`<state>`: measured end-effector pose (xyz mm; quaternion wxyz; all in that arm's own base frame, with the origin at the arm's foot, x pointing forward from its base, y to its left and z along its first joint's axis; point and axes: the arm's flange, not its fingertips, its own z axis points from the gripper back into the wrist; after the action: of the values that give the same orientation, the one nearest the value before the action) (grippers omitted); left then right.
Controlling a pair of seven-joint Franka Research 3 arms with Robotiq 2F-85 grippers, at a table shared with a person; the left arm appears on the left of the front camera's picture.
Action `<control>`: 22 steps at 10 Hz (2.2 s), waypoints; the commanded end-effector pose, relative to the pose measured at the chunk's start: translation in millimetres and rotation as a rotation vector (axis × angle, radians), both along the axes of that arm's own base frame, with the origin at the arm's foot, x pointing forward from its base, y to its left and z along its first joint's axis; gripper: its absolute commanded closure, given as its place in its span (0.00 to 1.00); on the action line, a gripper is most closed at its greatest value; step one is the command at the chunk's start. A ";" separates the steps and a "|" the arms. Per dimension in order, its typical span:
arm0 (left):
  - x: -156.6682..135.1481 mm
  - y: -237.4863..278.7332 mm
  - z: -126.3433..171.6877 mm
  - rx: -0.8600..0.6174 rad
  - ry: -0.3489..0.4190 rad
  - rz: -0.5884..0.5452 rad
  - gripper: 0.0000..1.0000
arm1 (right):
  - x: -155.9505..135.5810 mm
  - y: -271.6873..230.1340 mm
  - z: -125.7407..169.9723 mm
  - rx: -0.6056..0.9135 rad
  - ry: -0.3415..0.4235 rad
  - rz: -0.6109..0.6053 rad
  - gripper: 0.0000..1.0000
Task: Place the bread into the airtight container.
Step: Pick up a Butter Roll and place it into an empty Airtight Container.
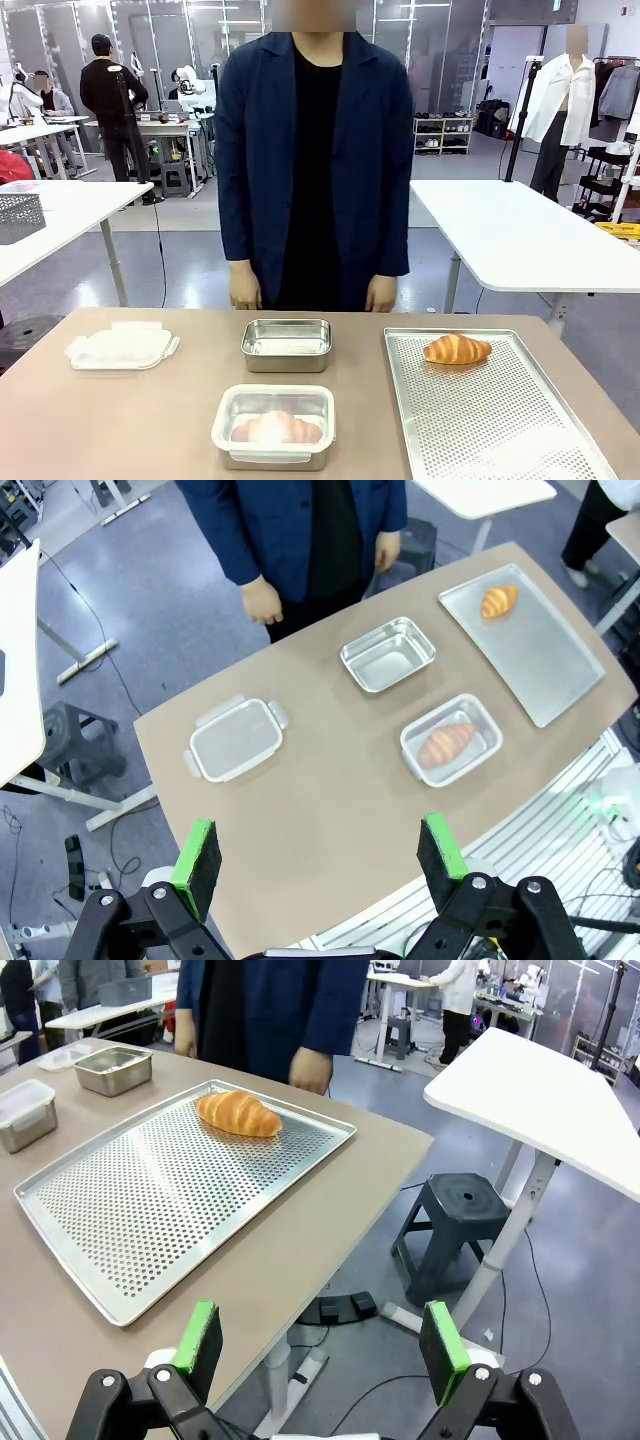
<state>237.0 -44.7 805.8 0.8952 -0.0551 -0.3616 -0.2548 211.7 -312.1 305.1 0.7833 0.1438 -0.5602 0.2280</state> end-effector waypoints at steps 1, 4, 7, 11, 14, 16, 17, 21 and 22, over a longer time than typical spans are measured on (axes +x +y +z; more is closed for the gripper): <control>-0.5 -0.3 0.0 -0.004 0.000 -0.008 0.00 | 12.5 28.3 37.5 -0.093 0.069 0.011 0.00; -0.5 -0.3 0.0 -0.004 0.000 -0.008 0.00 | 84.9 114.4 118.4 -0.382 0.141 0.215 0.00; -0.5 -0.3 0.0 -0.004 0.000 -0.008 0.00 | 155.6 205.2 154.4 -0.613 0.183 0.381 0.00; -0.5 -0.3 0.0 -0.004 0.000 -0.008 0.00 | 234.8 299.0 155.3 -0.800 0.300 0.570 0.00; -0.5 -0.3 0.0 -0.004 0.000 -0.008 0.00 | 281.6 333.6 126.7 -0.947 0.294 0.650 0.00; -0.5 -0.3 0.0 -0.004 0.000 -0.008 0.00 | 306.7 342.4 113.3 -0.935 0.357 0.669 0.00; -0.5 -0.3 0.0 -0.004 0.000 -0.008 0.00 | 312.7 342.4 106.9 -0.954 0.395 0.653 0.00; -0.5 -0.3 0.0 -0.004 0.000 -0.008 0.00 | 303.5 339.9 103.3 -0.947 0.340 0.694 0.00; -0.5 -0.3 0.0 -0.004 0.000 -0.008 0.00 | 303.5 339.9 103.3 -0.947 0.340 0.694 0.00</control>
<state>237.0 -45.0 805.7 0.8952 -0.0548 -0.3614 -0.2549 518.2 29.7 408.2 0.7296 -0.0166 -0.1811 0.6592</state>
